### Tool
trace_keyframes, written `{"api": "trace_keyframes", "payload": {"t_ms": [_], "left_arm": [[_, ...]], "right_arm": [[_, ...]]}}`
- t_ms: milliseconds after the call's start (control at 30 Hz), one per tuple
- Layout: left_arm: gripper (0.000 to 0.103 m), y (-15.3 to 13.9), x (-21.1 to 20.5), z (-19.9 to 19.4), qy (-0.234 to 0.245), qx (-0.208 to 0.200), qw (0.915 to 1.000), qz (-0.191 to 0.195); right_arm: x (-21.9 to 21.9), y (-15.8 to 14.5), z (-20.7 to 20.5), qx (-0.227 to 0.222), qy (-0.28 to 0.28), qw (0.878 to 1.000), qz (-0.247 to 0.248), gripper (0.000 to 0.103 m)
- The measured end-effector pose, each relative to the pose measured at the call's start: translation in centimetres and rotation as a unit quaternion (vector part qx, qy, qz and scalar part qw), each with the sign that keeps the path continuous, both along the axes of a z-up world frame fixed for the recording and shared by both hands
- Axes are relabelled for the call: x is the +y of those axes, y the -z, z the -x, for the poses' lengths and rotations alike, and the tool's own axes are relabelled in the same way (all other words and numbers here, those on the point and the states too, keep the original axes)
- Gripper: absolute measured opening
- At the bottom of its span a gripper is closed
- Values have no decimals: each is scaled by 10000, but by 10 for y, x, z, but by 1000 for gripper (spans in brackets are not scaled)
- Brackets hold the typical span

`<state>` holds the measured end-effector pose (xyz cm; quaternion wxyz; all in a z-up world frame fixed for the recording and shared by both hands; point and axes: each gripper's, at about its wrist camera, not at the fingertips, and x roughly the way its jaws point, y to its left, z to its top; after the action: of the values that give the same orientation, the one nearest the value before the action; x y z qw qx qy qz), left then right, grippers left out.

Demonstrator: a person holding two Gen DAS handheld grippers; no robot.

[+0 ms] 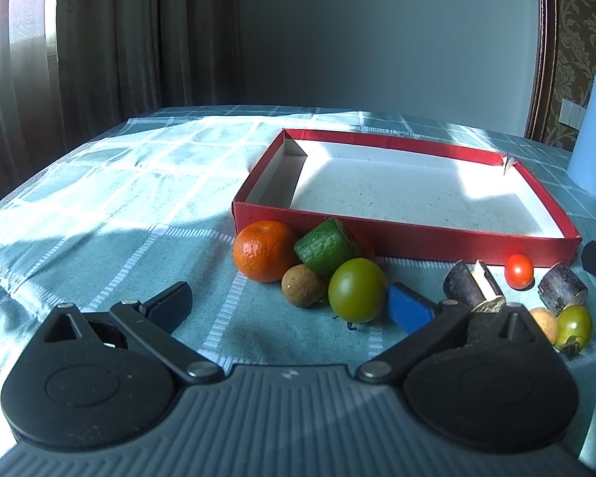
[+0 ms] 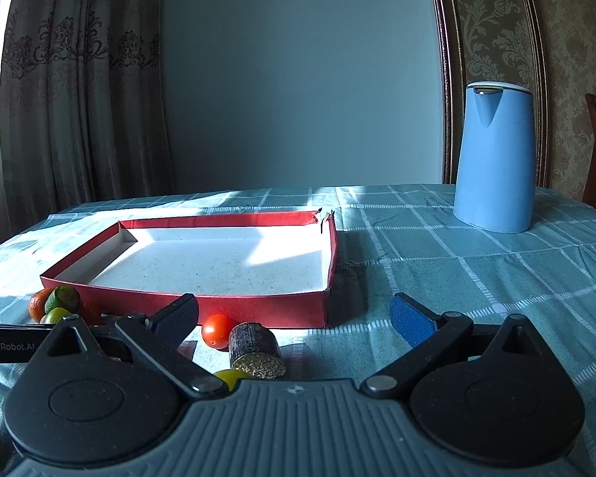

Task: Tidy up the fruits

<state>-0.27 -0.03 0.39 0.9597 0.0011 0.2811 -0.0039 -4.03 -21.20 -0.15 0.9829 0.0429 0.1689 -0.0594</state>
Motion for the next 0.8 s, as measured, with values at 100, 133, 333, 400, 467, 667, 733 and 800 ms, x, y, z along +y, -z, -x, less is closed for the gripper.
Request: {"api": "trace_keyframes", "payload": {"t_ms": [100, 133, 333, 400, 467, 667, 733, 800], "left_arm": [[103, 0, 0, 0, -1, -5, 10000, -2], [103, -1, 0, 1, -5, -12, 10000, -5], [103, -2, -1, 3, -27, -70, 10000, -20], [103, -2, 0, 3, -62, -88, 9999, -18], [103, -2, 0, 3, -68, -96, 9999, -15], [103, -2, -1, 2, -75, -98, 9999, -16], [103, -2, 0, 2, -72, -99, 9999, -16], [103, -2, 0, 3, -71, -100, 9999, -15]], "right_arm": [[-1, 2, -2, 96, 115, 9999, -3, 103], [-1, 2, -4, 187, 155, 9997, 21, 103], [4, 4, -5, 301, 182, 9992, 208, 103], [5, 4, -5, 310, 157, 9991, 230, 103], [5, 3, -5, 322, 172, 9990, 239, 103], [7, 3, -6, 327, 158, 9990, 273, 103], [6, 3, -5, 319, 153, 9990, 262, 103], [5, 3, -5, 282, 144, 9992, 241, 103]]}}
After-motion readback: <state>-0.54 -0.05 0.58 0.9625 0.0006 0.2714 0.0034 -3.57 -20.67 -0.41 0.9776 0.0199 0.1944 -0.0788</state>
